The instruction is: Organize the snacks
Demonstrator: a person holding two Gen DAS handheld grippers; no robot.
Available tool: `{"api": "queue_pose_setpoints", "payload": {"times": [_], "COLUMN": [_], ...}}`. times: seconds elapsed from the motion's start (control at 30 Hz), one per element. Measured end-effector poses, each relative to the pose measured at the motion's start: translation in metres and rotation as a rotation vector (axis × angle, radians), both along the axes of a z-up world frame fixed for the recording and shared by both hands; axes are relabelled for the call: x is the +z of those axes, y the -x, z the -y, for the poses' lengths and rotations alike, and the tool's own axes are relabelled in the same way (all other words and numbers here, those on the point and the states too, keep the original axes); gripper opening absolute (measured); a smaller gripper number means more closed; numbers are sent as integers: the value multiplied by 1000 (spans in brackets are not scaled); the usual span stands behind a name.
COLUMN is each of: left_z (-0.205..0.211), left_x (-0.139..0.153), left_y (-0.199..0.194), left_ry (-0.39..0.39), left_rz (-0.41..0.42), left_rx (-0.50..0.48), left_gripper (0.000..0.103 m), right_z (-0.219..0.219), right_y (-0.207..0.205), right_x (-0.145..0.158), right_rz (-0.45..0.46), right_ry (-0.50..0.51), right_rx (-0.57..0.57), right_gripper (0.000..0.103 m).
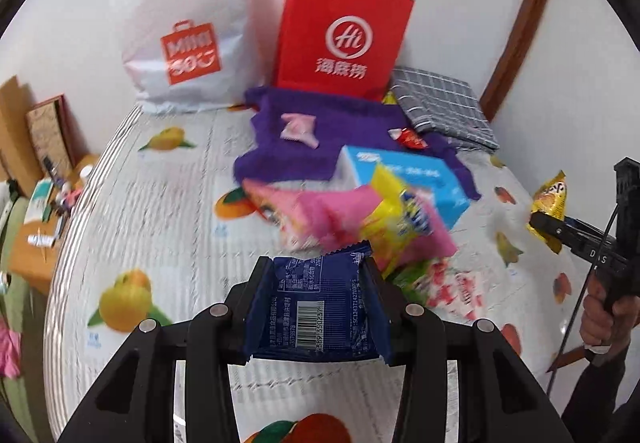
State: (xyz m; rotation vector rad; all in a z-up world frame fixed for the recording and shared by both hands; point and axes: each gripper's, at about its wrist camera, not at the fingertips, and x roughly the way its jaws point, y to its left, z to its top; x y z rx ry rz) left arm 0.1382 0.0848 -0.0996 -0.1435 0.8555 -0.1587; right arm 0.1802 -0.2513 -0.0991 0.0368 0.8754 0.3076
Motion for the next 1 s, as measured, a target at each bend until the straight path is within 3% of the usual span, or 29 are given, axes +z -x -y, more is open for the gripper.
{"api": "queue_pose_setpoints", "payload": {"times": [0.3, 0.6, 1.0], "left_z": [28, 40, 34], "left_x": [38, 62, 79], "left_y": [-32, -73, -145], "left_ry": [62, 93, 124], "left_rz": [35, 54, 70], "left_rx": [-68, -64, -12], "left_gripper": [42, 42, 42], "right_z": [-19, -48, -73], "right_y": [-20, -57, -140], "right_x": [37, 69, 78], "right_rz": [47, 98, 89], "right_ry": [-42, -81, -110], "right_rx": [59, 116, 191], "right_gripper": [53, 53, 50]}}
